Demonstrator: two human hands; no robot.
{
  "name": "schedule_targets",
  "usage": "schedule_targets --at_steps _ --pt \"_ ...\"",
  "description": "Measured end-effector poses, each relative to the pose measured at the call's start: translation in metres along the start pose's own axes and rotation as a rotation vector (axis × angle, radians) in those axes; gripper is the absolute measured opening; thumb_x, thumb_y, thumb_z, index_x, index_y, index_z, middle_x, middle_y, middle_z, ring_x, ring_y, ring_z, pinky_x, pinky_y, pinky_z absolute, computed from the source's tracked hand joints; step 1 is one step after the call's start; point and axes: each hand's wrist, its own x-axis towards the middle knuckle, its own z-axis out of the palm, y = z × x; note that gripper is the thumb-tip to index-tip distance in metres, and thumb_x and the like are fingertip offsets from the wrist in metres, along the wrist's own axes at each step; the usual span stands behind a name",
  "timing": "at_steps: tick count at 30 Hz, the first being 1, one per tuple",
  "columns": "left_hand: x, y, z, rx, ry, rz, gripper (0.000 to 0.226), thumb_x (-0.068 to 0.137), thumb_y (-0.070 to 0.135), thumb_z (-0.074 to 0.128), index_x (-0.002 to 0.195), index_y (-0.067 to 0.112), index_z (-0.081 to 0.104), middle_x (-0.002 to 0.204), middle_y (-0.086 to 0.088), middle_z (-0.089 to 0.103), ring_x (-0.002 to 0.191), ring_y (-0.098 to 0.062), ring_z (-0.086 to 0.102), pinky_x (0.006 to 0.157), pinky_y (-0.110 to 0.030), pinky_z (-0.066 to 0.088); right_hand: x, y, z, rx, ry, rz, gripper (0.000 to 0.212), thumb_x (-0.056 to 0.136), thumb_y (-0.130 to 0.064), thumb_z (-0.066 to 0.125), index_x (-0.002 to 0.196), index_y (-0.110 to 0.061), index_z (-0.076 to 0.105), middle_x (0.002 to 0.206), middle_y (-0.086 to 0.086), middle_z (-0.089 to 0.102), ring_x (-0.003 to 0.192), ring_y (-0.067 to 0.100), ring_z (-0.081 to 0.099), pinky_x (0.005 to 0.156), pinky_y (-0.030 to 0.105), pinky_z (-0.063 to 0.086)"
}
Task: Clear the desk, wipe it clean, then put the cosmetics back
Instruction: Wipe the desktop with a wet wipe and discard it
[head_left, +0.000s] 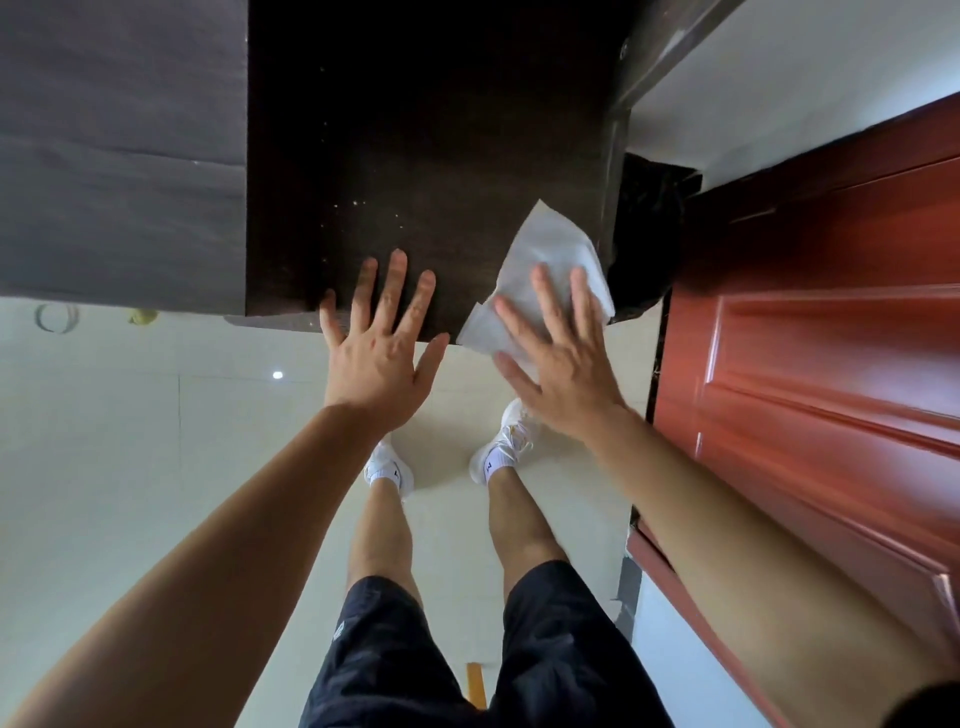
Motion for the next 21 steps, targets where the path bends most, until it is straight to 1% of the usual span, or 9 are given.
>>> schedule_targets --at_steps 2,3,5,7,10,12,16,19,21 --pt "0.0 -0.001 -0.001 -0.005 -0.005 0.001 0.063 0.1 0.055 0.032 0.156 0.029 0.02 0.165 -0.002 0.011 0.151 -0.028 0.007 0.113 -0.064 0.012 0.035 0.014 -0.017 -0.006 0.013 -0.028 0.062 0.1 -0.061 0.034 0.157 -0.037 0.026 0.168 0.009 0.009 0.15 0.049 -0.001 0.121 0.059 0.008" --pt "0.0 0.0 -0.002 -0.004 -0.008 0.002 0.063 0.1 0.055 0.033 0.156 0.029 0.02 0.166 -0.002 0.01 0.151 -0.028 0.007 0.113 -0.064 0.012 0.058 0.023 -0.028 -0.02 0.006 -0.009 0.063 0.1 -0.063 0.03 0.158 -0.037 0.023 0.168 0.01 0.008 0.15 0.05 -0.002 0.121 0.062 0.008" --pt "-0.001 -0.001 -0.002 0.001 -0.01 0.007 0.061 0.101 0.052 0.033 0.156 0.028 0.02 0.166 -0.003 0.01 0.152 -0.027 0.006 0.113 -0.063 0.011 0.109 0.036 -0.049 -0.031 -0.047 0.101 0.066 0.099 -0.067 0.019 0.158 -0.042 0.008 0.169 0.005 -0.004 0.149 0.049 -0.011 0.12 0.063 -0.003" --pt "-0.002 -0.002 -0.004 -0.005 -0.008 0.009 0.058 0.103 0.049 0.032 0.156 0.028 0.023 0.166 -0.005 0.011 0.152 -0.028 0.006 0.115 -0.062 0.011 0.154 0.038 -0.066 -0.008 -0.078 0.19 0.066 0.098 -0.068 0.018 0.157 -0.044 0.0 0.168 0.003 -0.011 0.148 0.048 -0.016 0.118 0.06 -0.008" --pt "-0.014 -0.005 -0.006 -0.024 -0.006 -0.011 0.055 0.104 0.047 0.031 0.155 0.028 0.025 0.165 -0.008 0.012 0.151 -0.031 0.007 0.118 -0.058 0.009 0.183 0.012 -0.071 0.033 -0.074 0.237 0.065 0.1 -0.063 0.021 0.158 -0.041 0.0 0.168 0.006 -0.012 0.147 0.049 -0.018 0.118 0.058 -0.009" --pt "-0.029 -0.011 -0.005 -0.022 -0.012 -0.02 0.055 0.104 0.045 0.031 0.156 0.028 0.023 0.165 -0.009 0.01 0.151 -0.033 0.006 0.119 -0.058 0.008 0.174 -0.021 -0.061 0.038 -0.064 0.201 0.062 0.102 -0.058 0.021 0.158 -0.039 0.003 0.168 0.007 -0.012 0.147 0.05 -0.019 0.119 0.057 -0.008" --pt "-0.056 -0.025 0.0 -0.002 -0.038 -0.024 0.055 0.105 0.042 0.032 0.157 0.031 0.017 0.166 -0.009 0.004 0.152 -0.033 0.0 0.119 -0.06 0.007 0.106 -0.069 -0.028 -0.01 -0.062 -0.022 0.056 0.104 -0.052 0.021 0.159 -0.041 0.01 0.168 0.008 -0.005 0.149 0.049 -0.013 0.123 0.056 -0.002" --pt "-0.059 -0.029 0.0 -0.01 -0.047 -0.037 0.051 0.105 0.041 0.035 0.154 0.03 0.029 0.166 -0.012 0.003 0.152 -0.031 -0.001 0.118 -0.062 0.009 0.065 -0.068 -0.015 -0.069 -0.102 -0.093 0.055 0.105 -0.051 0.019 0.159 -0.041 0.008 0.168 0.009 -0.005 0.15 0.048 -0.01 0.123 0.056 0.001" --pt "-0.059 -0.032 -0.002 0.007 -0.061 -0.046 0.047 0.105 0.041 0.035 0.15 0.029 0.035 0.165 -0.013 0.003 0.153 -0.03 -0.002 0.117 -0.063 0.009 0.063 -0.063 -0.016 -0.095 -0.124 -0.123 0.055 0.105 -0.052 0.018 0.158 -0.043 0.006 0.168 0.008 -0.008 0.15 0.047 -0.013 0.123 0.056 -0.002"
